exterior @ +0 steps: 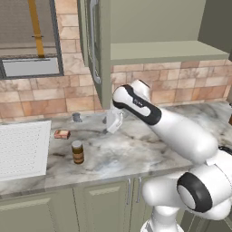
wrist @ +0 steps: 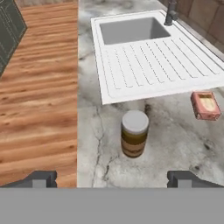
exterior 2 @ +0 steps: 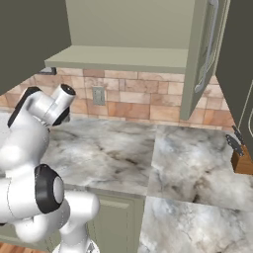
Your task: Open the cabinet. Pick the bar soap and place it next to the sink. Then close the cabinet.
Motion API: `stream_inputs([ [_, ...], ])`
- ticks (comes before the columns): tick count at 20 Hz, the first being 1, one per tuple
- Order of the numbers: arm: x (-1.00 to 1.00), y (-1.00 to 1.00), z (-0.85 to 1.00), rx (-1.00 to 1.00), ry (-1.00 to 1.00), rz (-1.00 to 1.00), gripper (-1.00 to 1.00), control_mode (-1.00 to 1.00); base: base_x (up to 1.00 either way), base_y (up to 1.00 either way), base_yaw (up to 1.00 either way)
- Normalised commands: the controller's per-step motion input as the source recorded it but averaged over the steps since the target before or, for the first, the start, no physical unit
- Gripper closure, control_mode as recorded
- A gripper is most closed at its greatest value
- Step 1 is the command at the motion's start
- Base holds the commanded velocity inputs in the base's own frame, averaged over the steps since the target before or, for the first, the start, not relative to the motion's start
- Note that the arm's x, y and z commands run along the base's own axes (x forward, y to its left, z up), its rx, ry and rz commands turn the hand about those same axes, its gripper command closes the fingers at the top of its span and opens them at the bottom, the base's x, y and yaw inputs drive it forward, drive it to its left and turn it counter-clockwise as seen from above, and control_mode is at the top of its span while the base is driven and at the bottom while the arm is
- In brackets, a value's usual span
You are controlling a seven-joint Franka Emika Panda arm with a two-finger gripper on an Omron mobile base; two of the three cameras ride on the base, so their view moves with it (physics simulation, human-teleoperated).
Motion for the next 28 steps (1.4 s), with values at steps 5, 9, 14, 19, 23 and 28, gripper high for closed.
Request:
stream_inputs([
  [5,-0.62,-0.04,0.32,0.0,-0.03,0.03,-1.0,-1.0,0.0,0.0,0.0],
  [9,-0.61,-0.07,0.35,-0.02,-0.1,0.04,-1.0,-1.0,0.0,0.0,0.0],
  [14,-0.64,-0.12,0.33,-0.05,-0.23,0.11,-1.0,-1.0,0.0,0.0,0.0],
  [19,-0.53,-0.06,0.46,-0.02,-0.3,0.17,-1.0,-1.0,0.0,0.0,0.0],
  [23,-0.52,-0.06,0.51,0.0,-0.19,0.11,-1.0,-1.0,0.0,0.0,0.0],
  [28,-0.57,-0.07,0.49,0.0,-0.19,0.09,-1.0,-1.0,0.0,0.0,0.0],
])
